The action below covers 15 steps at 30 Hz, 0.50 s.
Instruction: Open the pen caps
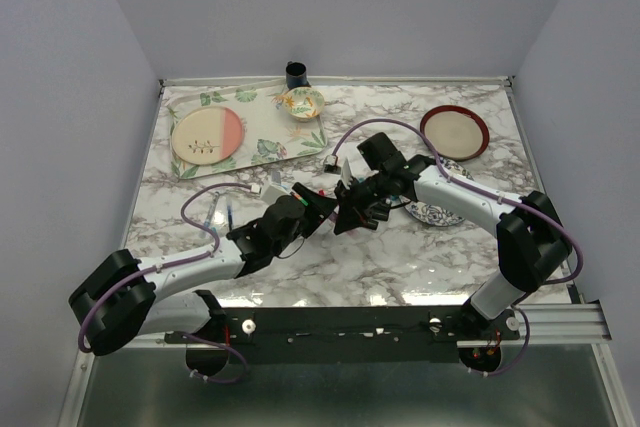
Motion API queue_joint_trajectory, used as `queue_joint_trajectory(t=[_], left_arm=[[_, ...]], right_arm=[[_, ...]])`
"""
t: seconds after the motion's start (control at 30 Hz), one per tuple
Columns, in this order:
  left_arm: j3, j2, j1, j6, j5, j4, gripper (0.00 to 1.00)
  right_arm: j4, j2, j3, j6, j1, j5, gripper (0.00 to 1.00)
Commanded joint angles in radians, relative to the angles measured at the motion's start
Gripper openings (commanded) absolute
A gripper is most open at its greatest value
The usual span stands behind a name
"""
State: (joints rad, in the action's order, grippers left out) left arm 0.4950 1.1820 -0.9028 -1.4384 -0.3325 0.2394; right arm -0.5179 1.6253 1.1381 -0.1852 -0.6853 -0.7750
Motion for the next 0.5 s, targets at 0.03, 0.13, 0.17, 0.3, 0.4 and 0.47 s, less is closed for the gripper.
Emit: queue_joint_trajectory(t=[0.03,0.13,0.17,0.3,0.4,0.47], left_arm=[[0.04,-0.012,-0.001,-0.01,-0.062,-0.083,0.44],[0.05,-0.002,0.001,-0.001,-0.056,-0.091,0.23],[0.05,-0.004,0.001,0.001,-0.059,-0.095,0.19],[0.048,-0.057,0.007,0.026,-0.135,-0.171,0.0],[0.018,-0.154,0.066,0.027,-0.2,-0.238,0.0],[-0.03,-0.244,0.114,0.024,-0.217,-0.285,0.0]], right_arm=[[-0.002,0.013,0.028,-0.01,0.001,0.034,0.01],[-0.001,0.016,0.028,-0.008,0.001,0.04,0.01],[-0.004,0.018,0.028,-0.01,0.001,0.043,0.0],[-0.033,0.027,0.04,-0.034,0.001,0.055,0.0],[-0.071,0.033,0.049,-0.074,0.003,0.069,0.0],[-0.086,0.031,0.049,-0.089,0.001,0.071,0.01]])
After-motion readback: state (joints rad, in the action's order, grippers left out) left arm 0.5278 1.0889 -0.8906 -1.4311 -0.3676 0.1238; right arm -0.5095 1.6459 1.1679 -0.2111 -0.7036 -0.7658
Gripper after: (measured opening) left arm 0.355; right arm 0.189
